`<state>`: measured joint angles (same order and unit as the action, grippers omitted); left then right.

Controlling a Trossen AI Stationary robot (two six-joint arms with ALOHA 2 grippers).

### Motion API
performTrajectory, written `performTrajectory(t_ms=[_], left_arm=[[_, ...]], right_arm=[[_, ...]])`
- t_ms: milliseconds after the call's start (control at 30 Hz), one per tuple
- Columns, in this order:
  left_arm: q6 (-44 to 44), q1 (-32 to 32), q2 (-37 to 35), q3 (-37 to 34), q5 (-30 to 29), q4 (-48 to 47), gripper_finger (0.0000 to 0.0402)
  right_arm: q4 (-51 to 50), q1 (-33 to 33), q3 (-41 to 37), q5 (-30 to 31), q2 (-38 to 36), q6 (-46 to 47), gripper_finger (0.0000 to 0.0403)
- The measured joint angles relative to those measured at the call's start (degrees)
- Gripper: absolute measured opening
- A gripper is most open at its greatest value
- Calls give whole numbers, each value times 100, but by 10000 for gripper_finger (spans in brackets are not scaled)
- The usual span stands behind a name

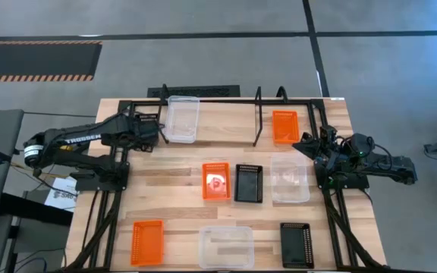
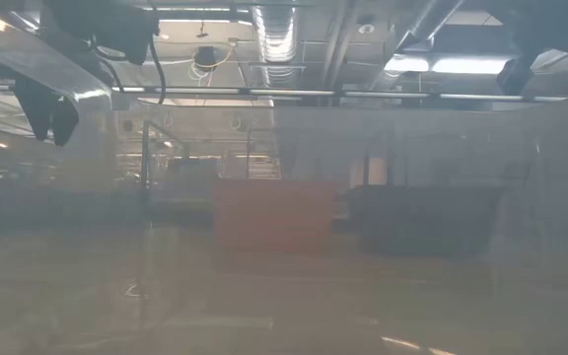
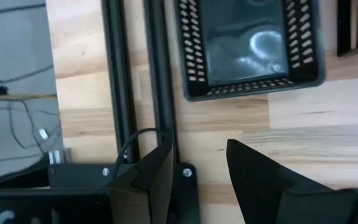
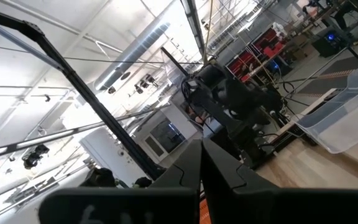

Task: Stack baskets on shelf by color
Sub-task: Put the top black bin on the shelf

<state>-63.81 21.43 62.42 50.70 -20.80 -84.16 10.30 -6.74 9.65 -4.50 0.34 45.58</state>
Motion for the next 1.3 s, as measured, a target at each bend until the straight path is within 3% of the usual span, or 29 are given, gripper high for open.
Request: performTrajectory(t_ms=[333, 667, 800, 1067, 1300], left_arm=[[-82, 1136, -637, 2, 204, 424, 138], [1654, 2619, -280, 2, 782, 1378, 82], [2201, 3097, -96, 2, 850, 1354, 73], [3039, 3511, 463, 2, 1055, 1430, 86], [3189, 3525, 1080, 2, 990, 1871, 133]], right_arm=[[-2, -2, 0, -6, 0, -78, 33], [0, 0, 0, -6, 2, -101, 33], [1, 0, 0, -6, 1, -101, 33], [1, -2, 0, -3, 0, -103, 33], [1, -2, 0, -1, 0, -103, 33]])
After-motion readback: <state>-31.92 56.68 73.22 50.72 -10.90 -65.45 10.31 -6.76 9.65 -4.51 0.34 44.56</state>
